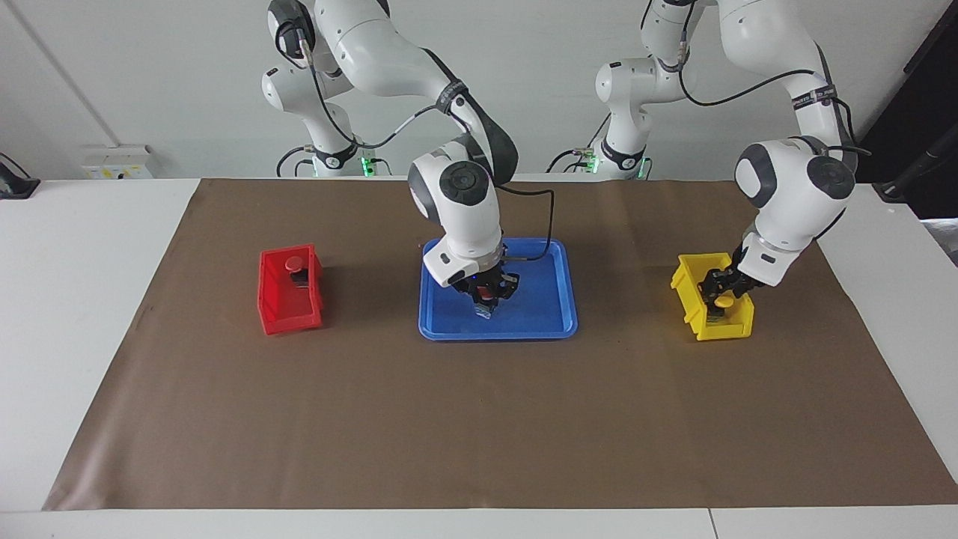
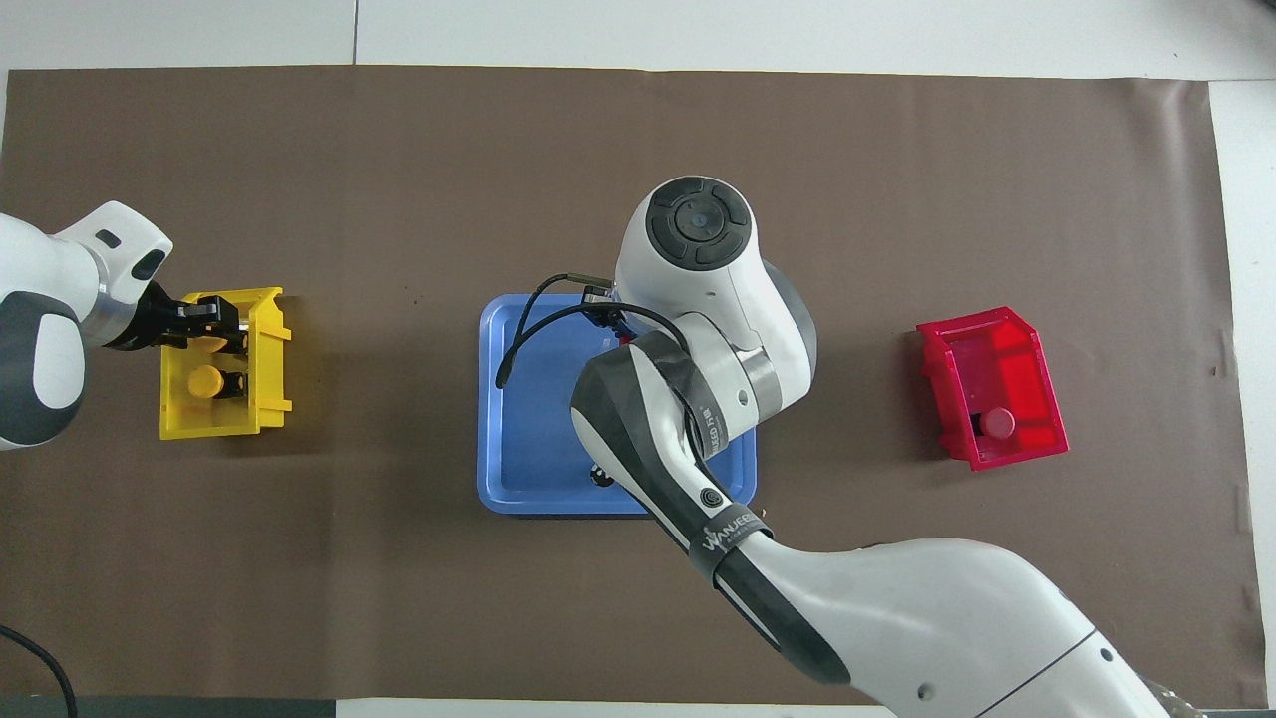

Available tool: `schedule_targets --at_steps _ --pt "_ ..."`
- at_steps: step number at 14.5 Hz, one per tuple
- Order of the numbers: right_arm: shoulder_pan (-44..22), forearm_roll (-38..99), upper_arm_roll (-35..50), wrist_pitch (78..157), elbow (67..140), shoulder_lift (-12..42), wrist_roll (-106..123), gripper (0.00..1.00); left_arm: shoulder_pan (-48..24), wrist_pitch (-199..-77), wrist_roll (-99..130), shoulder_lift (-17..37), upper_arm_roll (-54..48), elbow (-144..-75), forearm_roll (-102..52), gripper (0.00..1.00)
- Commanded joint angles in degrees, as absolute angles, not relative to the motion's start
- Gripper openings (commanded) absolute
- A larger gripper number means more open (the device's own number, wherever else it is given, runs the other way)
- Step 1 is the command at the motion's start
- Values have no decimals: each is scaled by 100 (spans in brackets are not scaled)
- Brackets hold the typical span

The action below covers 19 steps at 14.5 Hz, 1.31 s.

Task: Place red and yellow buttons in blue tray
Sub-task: 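Carry the red button into the blue tray and release it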

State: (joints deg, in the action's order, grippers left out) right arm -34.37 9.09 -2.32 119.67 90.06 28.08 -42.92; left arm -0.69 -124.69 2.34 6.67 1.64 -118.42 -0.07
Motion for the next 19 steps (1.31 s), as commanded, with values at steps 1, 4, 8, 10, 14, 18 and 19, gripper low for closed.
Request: schedule_targets --at_steps 1,4,8,10,14,18,19 --pt "-3463 896 -255 12181 9298 2707 -4377 12 -132 -12674 343 598 193 -11988 0 62" --pt "-3454 914 -255 12138 9316 2698 -4377 18 -132 -12726 334 598 193 -11988 0 62" --pt "-3393 879 -272 11989 9220 2681 -4377 75 -97 -12797 299 633 202 -11988 0 62" --pt "-3288 670 -299 11420 8652 2724 -4351 76 -88 -12815 290 686 193 -11979 0 62" --pt "-2341 343 -325 10689 8681 1946 -2564 77 -71 -12841 299 721 193 -11997 0 62" --pt "-1040 325 -334 10380 10253 670 -374 86 -70 -12832 325 721 193 -12015 0 49" --pt "-889 282 -334 10432 10605 459 -134 87 -79 -12832 334 721 202 -12015 0 38"
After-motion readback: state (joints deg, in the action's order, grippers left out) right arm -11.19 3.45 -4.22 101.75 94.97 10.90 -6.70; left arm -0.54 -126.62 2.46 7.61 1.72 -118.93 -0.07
